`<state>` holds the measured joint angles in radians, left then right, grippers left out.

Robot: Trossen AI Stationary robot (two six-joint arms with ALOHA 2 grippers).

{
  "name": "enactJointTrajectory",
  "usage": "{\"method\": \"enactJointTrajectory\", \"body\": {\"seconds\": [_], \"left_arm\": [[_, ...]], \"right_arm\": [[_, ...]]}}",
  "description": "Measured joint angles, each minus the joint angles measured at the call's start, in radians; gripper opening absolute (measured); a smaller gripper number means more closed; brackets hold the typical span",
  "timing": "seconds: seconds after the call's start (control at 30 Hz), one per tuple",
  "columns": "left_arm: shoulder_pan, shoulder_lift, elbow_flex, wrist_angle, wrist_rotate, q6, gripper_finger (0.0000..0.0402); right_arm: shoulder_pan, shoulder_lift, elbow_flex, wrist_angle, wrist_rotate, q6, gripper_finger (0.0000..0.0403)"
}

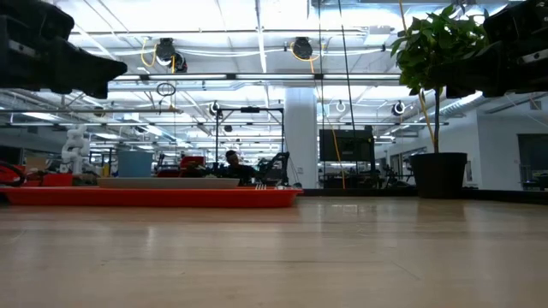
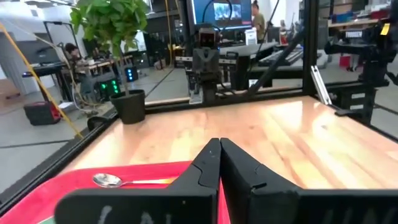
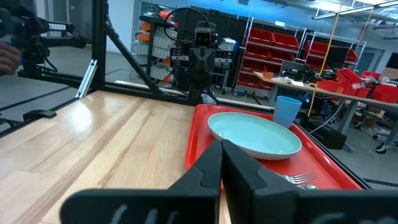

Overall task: Pick and place plate/cup/fork/spoon on tray
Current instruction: Return to Home Position

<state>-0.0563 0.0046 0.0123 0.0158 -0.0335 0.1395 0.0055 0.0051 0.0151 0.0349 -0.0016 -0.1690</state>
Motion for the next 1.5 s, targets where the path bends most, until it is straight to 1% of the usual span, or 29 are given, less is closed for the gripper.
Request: {"method": "enactJointTrajectory", "body": {"seconds": [0.07,0.17,0.23,0.37,0.53,1.5], "left_arm": [[0.0,0.01,0.001,-0.003,0.005,-0.006,0.0005],[0.0,0.022,0.001,-0.005,0.007,0.025,0.0005],[0.0,0.022,0.001,-0.005,0.007,0.045,0.0014],[0.0,0.022,0.001,-0.005,0.007,0.03,0.0033],[0.0,0.022,0.001,-0.004,0.007,0.035,0.0041],[0.0,0.022,0.0,-0.003,0.006,0.035,0.0042]], "right_arm": [[0.0,0.0,0.0,0.0,0.0,0.0,0.0],[0.0,0.0,0.0,0.0,0.0,0.0,0.0],[0.0,0.0,0.0,0.0,0.0,0.0,0.0],[0.0,0.0,0.0,0.0,0.0,0.0,0.0],[0.0,0.0,0.0,0.0,0.0,0.0,0.0],[0.0,0.0,0.0,-0.001,0.0,0.0,0.0]]}}
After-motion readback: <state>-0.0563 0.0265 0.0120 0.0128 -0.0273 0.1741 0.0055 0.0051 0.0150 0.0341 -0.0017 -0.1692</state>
